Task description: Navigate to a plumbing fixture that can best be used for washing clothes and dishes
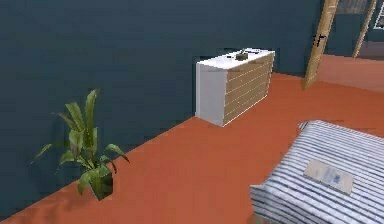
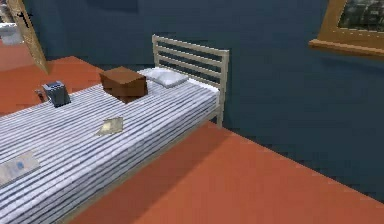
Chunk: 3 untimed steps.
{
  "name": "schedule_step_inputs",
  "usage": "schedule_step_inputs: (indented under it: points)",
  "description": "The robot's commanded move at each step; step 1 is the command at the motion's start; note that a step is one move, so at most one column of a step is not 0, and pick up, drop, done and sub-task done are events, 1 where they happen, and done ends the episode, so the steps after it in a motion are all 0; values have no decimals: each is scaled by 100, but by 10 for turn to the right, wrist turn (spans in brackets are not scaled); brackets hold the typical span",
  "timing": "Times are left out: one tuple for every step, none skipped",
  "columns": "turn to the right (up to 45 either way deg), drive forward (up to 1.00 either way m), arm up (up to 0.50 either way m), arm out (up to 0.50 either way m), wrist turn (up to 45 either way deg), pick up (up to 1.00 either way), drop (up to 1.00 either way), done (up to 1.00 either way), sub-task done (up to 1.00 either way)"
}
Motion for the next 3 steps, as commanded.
schedule_step_inputs:
  points:
    - [-30, 0, 0, 0, 0, 0, 0, 0, 0]
    - [0, 100, 0, 0, 0, 0, 0, 0, 0]
    - [0, 25, 0, 0, 0, 0, 0, 0, 0]
